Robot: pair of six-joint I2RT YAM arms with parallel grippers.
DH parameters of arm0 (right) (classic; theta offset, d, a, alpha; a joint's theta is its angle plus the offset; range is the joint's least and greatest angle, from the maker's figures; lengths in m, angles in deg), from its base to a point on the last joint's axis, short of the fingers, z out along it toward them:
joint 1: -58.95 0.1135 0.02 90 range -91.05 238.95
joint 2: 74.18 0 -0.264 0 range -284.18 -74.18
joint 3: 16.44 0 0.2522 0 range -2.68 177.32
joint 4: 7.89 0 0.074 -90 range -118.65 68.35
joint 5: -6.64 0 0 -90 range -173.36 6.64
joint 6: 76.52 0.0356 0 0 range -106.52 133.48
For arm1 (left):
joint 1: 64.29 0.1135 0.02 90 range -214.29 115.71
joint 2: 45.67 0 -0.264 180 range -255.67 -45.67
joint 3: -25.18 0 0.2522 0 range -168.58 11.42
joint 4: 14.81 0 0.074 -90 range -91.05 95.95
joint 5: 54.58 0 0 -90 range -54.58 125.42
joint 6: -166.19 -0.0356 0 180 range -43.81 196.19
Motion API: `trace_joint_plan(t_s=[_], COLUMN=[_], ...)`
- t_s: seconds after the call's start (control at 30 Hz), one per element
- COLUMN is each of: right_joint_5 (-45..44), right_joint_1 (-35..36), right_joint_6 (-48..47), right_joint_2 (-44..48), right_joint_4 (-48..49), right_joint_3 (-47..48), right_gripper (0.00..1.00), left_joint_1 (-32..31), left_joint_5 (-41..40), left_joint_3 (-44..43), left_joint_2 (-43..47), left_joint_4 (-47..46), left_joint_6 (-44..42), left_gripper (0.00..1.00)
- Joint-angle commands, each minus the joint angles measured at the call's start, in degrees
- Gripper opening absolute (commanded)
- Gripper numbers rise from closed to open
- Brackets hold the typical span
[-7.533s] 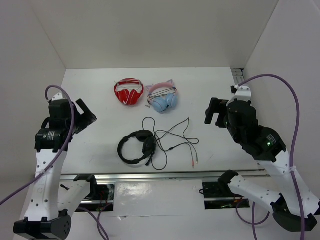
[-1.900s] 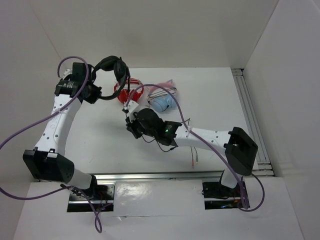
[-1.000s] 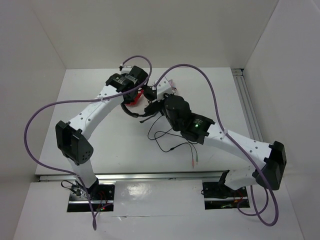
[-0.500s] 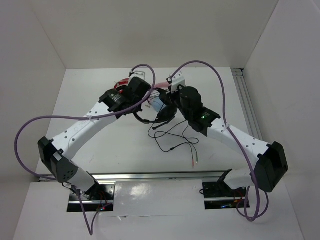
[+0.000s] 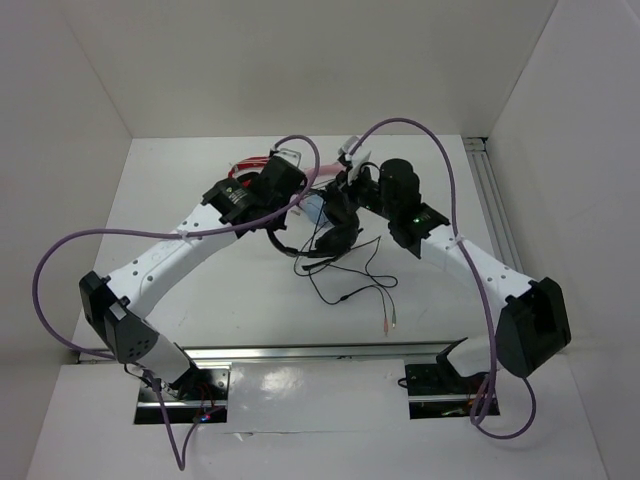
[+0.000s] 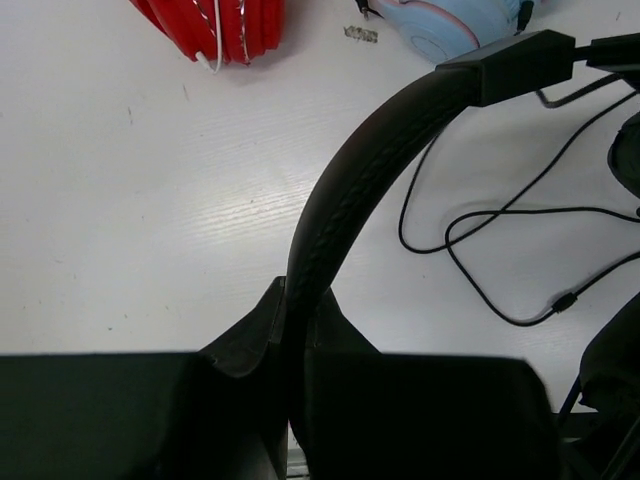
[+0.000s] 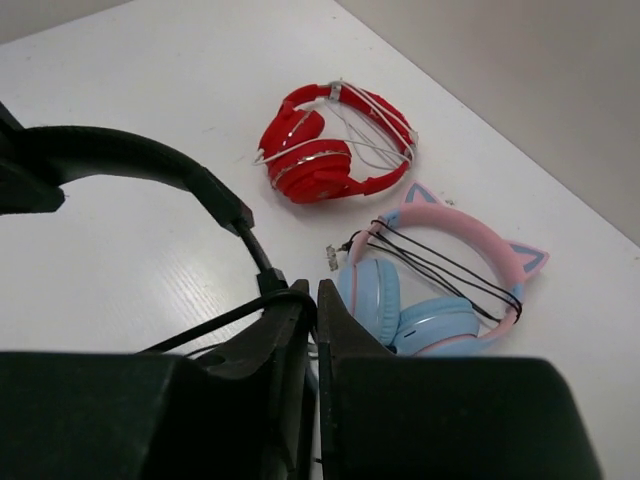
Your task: Wrap the headphones
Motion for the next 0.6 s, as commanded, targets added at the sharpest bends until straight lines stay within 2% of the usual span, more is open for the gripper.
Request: trace_joint_plan(t_s=[0.0, 0.03, 0.13, 0.27, 0.37, 0.53, 0.57], right_joint_5=[7.5, 12.7, 19.9, 31.6, 36.2, 39.0, 39.0], right_joint_1=[-7.6, -8.9, -12.5, -13.8, -13.8, -13.3, -13.3], right_joint_6=[3.2, 5.1, 7.0, 10.2, 13.9, 21.4, 22.2], right_joint_2=[-2.0, -3.4, -6.5, -12.3, -15.1, -15.7, -16.2], right_joint_4=[11.0, 11.6, 11.1, 11.6, 14.0, 28.5, 30.1], right_joint_3=[-0.2, -0.2, 4.0, 7.9, 8.5, 1.1, -0.7], right_gripper=[0.14, 0.19, 0.23, 0.38, 0.44, 0.56, 0.58], left_joint_1=[-2.3, -2.3, -2.3, -2.3, -2.3, -2.3, -2.3], left_joint_5=[7.9, 9.6, 11.8, 13.1, 12.0, 8.3, 4.9], left_joint_3=[-4.7, -4.7, -5.4, -6.0, -7.7, -13.9, -15.1], left_joint_2=[0.3, 0.3, -0.2, -0.2, -0.7, -3.2, -3.8], left_joint_4=[9.0, 9.8, 10.4, 10.4, 10.4, 16.1, 17.6], left_joint_6=[-5.3, -5.3, -6.0, -6.0, -5.4, -2.9, -2.2], left_gripper=[0.0, 0.0, 0.0, 0.0, 0.0, 0.0, 0.0])
